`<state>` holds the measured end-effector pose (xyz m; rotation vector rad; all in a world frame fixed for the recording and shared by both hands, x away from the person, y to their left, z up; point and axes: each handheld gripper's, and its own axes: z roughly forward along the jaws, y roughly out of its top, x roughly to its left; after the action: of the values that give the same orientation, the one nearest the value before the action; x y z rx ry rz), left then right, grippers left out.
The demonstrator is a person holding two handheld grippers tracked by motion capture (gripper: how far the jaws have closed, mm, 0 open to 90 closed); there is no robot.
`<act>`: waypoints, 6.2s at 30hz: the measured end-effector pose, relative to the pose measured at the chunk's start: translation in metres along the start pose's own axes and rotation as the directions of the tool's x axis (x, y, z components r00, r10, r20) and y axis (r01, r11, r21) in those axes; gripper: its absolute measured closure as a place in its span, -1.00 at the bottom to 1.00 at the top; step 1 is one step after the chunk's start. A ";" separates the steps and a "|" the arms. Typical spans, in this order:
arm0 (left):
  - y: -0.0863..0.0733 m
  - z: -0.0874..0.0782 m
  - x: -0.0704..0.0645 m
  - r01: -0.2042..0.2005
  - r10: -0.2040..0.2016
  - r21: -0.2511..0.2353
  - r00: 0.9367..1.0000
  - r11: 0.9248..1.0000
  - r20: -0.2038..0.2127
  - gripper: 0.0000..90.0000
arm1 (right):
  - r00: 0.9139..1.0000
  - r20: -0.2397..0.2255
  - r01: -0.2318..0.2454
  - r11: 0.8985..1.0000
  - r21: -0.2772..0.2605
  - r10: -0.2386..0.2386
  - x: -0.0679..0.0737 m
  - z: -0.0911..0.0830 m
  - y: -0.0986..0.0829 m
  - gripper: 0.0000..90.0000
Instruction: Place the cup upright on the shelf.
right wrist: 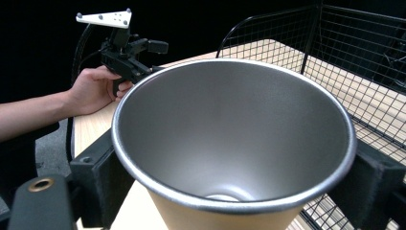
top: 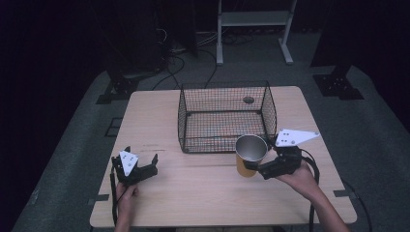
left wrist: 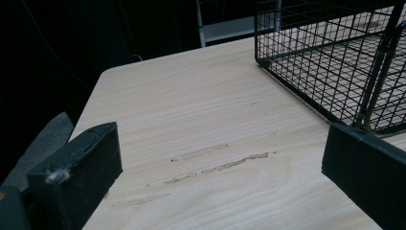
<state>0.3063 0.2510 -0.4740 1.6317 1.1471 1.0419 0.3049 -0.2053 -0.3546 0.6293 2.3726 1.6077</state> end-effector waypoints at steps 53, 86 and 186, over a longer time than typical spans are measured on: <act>0.000 0.000 0.001 0.013 -0.013 -0.004 1.000 1.000 0.007 -1.00 | 0.996 -0.032 -0.084 0.996 0.018 0.084 -0.075 0.043 0.083 -0.72; 0.000 -0.001 0.002 0.018 -0.018 -0.005 1.000 1.000 0.010 -1.00 | 0.994 -0.014 -0.111 0.993 0.044 0.112 -0.117 0.083 0.105 -0.72; 0.000 -0.001 0.003 0.022 -0.022 -0.008 1.000 1.000 0.018 -1.00 | 0.989 0.092 -0.134 0.949 0.284 0.112 -0.168 0.167 0.032 -0.74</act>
<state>0.3057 0.2540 -0.4732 1.6154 1.1457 1.0146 0.5277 -0.1329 -0.4003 0.8924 2.5803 1.2618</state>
